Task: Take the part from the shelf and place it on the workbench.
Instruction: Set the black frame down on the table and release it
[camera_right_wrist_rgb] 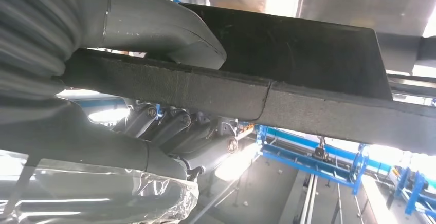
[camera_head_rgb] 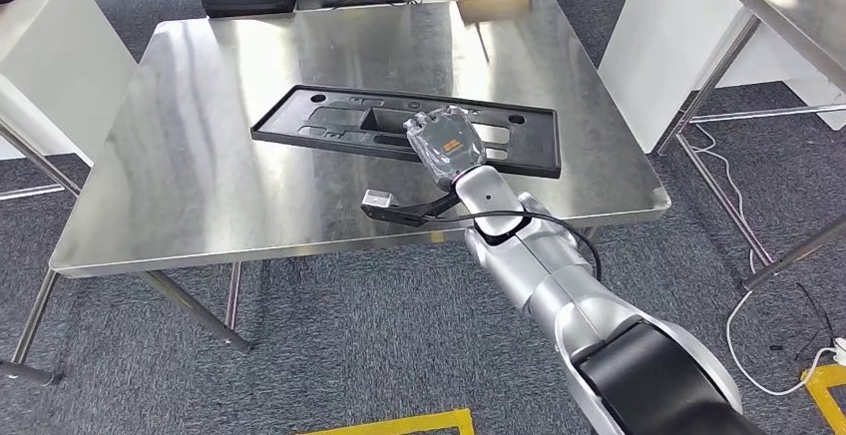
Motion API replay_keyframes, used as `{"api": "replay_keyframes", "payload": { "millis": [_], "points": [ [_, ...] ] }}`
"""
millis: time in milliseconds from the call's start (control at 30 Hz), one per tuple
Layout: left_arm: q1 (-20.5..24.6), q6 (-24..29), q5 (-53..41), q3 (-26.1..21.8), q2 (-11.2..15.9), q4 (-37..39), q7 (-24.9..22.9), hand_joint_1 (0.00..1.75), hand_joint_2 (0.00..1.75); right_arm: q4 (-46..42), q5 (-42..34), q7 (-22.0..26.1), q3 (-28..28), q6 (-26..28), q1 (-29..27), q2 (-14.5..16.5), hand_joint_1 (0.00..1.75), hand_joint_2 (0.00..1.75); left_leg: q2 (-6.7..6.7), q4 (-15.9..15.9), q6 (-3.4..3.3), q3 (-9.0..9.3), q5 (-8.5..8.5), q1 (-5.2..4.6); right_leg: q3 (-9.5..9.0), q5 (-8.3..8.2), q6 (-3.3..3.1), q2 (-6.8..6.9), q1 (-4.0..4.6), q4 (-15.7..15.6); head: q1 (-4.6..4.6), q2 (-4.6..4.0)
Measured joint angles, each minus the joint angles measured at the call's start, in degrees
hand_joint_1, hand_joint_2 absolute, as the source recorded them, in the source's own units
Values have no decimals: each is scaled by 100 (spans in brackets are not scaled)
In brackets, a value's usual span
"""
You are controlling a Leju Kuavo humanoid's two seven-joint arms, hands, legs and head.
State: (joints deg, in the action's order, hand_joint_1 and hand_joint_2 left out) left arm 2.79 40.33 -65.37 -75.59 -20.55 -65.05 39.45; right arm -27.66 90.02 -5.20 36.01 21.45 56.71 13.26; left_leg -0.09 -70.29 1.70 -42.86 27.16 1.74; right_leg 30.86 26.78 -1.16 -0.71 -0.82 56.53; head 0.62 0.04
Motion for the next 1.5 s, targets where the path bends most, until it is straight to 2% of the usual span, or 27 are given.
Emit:
{"api": "replay_keyframes", "payload": {
  "millis": [33, 67, 100, 200, 267, 333, 400, 433, 467, 500, 533, 567, 600, 667, 700, 767, 800, 867, 933, 967, 1000, 1067, 1133, 1200, 1233, 1333, 1500],
  "points": [
    [0, 0, 0, -13, 1, 2, 0, 0, 175, 8, -1, -1, 3, 1, -7, 2, 175, 175, 13, 397, 10, 117, -290, 19, -85, 70, 27, -3, -6, 0, 4, 0],
    [1, -1, 0, -26, 1, 7, 0, 0, 175, 15, -1, -2, 5, 2, -4, 4, 175, 175, 22, 744, 11, 261, -480, 16, -151, 135, 62, -3, 4, -4, 9, 0],
    [8, -1, -2, -35, 1, 10, 0, 0, 175, 20, -1, -2, 6, 3, 6, 10, 175, 175, 29, 1023, -18, 397, -567, 6, -197, 190, 102, -4, 16, -8, 14, 0],
    [28, -1, -7, -44, 0, 19, 0, 0, 175, 35, -1, -3, 10, 13, 22, 26, 175, 175, 22, 1239, -189, 561, -434, -45, -256, 236, 209, -2, 70, -13, 17, 0],
    [27, 1, -7, -49, -1, 22, 0, 0, 175, 42, -1, -3, 13, 17, 17, 27, 175, 175, 12, 1279, -302, 647, -375, -52, -159, 230, 247, 3, 74, 203, 6, 0],
    [28, 2, -8, -57, -1, 22, 0, 0, 175, 53, -2, -3, 14, 26, 17, 22, 175, 175, 0, 1314, -399, 761, -303, -58, 228, 315, 243, 9, 56, 821, -3, 0],
    [31, 2, -9, -63, 0, 23, 0, 0, 175, 77, -2, -4, 15, 37, -25, 2, 175, 175, -17, 1318, -450, 873, -201, -69, 763, 529, 218, 10, 49, 1554, -10, 0],
    [32, 2, -11, -65, -1, 26, 0, 0, 175, 94, -2, -5, 15, 41, -61, -12, 175, 175, -30, 1318, -455, 943, -142, -73, 973, 618, 216, 10, 48, 1750, -13, 0],
    [30, 1, -13, -68, -1, 31, 0, 0, 175, 112, -1, -6, 15, 44, -97, -27, 175, 175, -43, 1318, -452, 1025, -78, -77, 1104, 639, 232, 10, 47, 1765, -17, 0],
    [28, 1, -15, -72, -2, 39, 0, 0, 175, 130, -1, -7, 15, 46, -122, -38, 175, 175, -54, 1318, -443, 1117, -11, -80, 1139, 546, 269, 11, 46, 1581, -18, 0],
    [29, 0, -16, -75, -2, 48, 0, 0, 175, 145, -1, -7, 16, 48, -136, -49, 175, 175, -58, 1318, -430, 1212, 62, -83, 1103, 338, 313, 15, 45, 1243, -20, 0],
    [29, 0, -17, -80, -3, 57, 0, 0, 175, 161, -2, -7, 16, 52, -142, -61, 175, 175, -62, 1315, -411, 1301, 137, -88, 1040, 35, 357, 29, 50, 826, -25, 0],
    [33, 0, -20, -83, -4, 64, -3, 0, 175, 173, -7, -8, 17, 58, -141, -72, 175, 175, -69, 1310, -386, 1378, 214, -99, 978, -230, 368, 51, 60, 465, -27, 0],
    [38, 0, -3, -72, -5, 72, -10, 0, 175, 188, -63, -7, 27, 70, -144, -90, 175, 175, -74, 1290, -330, 1487, 352, -129, 866, -566, 306, 79, 70, 99, -23, 0],
    [37, 0, 24, -54, -4, 75, -11, 0, 175, 189, -105, -8, 38, 75, -142, -96, 175, 175, -73, 1269, -306, 1528, 401, -136, 820, -586, 244, 80, 64, 89, -16, 0],
    [28, 0, 117, 10, -3, 92, -5, 0, 175, 189, -165, -9, 57, 82, -118, -96, 175, 175, -47, 1113, -269, 1509, 441, -115, 742, -603, 152, 51, 31, 103, -5, 0],
    [28, 0, 154, 45, -3, 104, -3, 0, 175, 189, -172, -9, 62, 88, -102, -92, 175, 175, -31, 934, -249, 1411, 474, -102, 712, -579, 113, 42, 30, 107, -2, 0],
    [24, 0, 201, 114, -4, 132, -2, 0, 175, 193, -166, -2, 67, 95, -92, -84, 175, 175, -12, 352, -196, 1027, 665, -89, 674, -528, 35, 26, 34, 106, 8, 0],
    [11, 0, 222, 156, -4, 160, -2, 0, 175, 207, -159, 5, 74, 97, -124, -84, 175, 175, -10, -143, -146, 601, 902, -77, 635, -471, -5, 14, 42, 108, 15, 0],
    [0, 0, 232, 172, -4, 174, -2, 0, 175, 216, -157, 6, 78, 97, -143, -85, 175, 175, -9, -182, -130, 474, 884, -65, 608, -439, -9, 7, 43, 113, 16, 0],
    [-8, 0, 237, 186, -3, 185, -2, 0, 175, 224, -156, 6, 81, 97, -156, -86, 175, 175, -8, -34, -119, 441, 730, -48, 577, -405, 2, -2, 39, 121, 16, 0],
    [-17, -1, 207, 211, -2, 199, -2, 0, 175, 232, -152, 6, 86, 97, -161, -86, 175, 175, -4, 611, -106, 590, 216, -17, 507, -341, 47, -13, 28, 139, 15, 0],
    [-13, -4, 116, 223, -2, 223, -2, 0, 175, 244, -128, 6, 87, 97, -145, -85, 175, 175, 3, 1054, -148, 722, -6, -33, 461, -302, 106, -18, 38, 142, 17, 0],
    [-10, -6, 45, 226, -4, 248, -2, 0, 175, 267, -89, 6, 86, 97, -132, -81, 175, 175, 2, 1120, -235, 771, -21, -63, 435, -274, 164, -17, 61, 132, 14, 0],
    [-10, -5, 26, 226, -7, 254, -1, 0, 175, 278, -72, 5, 81, 97, -126, -80, 175, 175, -2, 1123, -259, 801, -69, -65, 422, -266, 163, -16, 72, 124, 8, 1],
    [-10, -4, -8, 223, -13, 271, 0, 0, 175, 311, -40, -2, 44, 96, -101, -89, 175, 175, -24, 1143, -264, 823, -121, -80, 377, -263, 118, -5, 94, 92, -5, 1],
    [-10, -4, -9, 220, -13, 303, 0, 0, 175, 350, -34, -3, -7, 95, -82, -94, 175, 175, -41, 1143, -307, 825, -110, -113, 343, -266, 122, 6, 95, 38, -5, 0]
  ]
}}
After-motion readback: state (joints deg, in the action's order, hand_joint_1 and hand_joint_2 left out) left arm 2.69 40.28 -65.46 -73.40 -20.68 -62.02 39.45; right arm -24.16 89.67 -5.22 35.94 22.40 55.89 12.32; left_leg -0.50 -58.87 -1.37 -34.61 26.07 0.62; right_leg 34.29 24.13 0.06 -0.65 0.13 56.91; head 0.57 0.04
